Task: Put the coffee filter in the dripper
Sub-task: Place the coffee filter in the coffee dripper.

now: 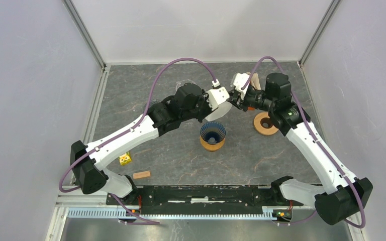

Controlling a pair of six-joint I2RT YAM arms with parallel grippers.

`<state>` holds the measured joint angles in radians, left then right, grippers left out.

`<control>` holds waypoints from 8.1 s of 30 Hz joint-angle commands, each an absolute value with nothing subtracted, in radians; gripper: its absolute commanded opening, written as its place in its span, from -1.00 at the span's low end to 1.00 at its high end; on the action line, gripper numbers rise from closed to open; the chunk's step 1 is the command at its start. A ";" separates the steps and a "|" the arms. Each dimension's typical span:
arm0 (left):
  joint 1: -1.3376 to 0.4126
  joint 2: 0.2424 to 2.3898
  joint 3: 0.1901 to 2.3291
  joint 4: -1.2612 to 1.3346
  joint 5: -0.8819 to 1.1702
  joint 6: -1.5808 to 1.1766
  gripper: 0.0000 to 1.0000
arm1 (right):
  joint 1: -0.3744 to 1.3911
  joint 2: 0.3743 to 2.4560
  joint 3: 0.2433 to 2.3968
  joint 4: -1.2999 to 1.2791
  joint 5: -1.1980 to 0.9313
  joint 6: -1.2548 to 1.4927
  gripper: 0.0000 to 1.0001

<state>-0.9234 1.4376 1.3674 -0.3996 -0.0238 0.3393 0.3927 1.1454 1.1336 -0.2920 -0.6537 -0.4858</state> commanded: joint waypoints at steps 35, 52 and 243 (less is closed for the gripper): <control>-0.928 1.382 1.368 -0.438 0.034 0.436 -0.95 | 0.399 1.134 1.149 -0.299 -0.707 -0.541 -0.04; -0.928 1.384 1.369 -0.393 -0.041 0.383 -0.96 | 0.401 1.120 1.121 -0.232 -0.669 -0.439 -0.44; -0.872 1.645 1.691 -0.917 0.162 0.182 0.61 | 0.884 1.125 1.029 -0.743 -0.334 -0.896 0.45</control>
<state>-0.8917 1.6600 1.6440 -0.9394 0.1009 0.1696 0.8818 1.1545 1.0164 -0.7712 -0.3347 -0.9054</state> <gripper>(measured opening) 0.796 0.722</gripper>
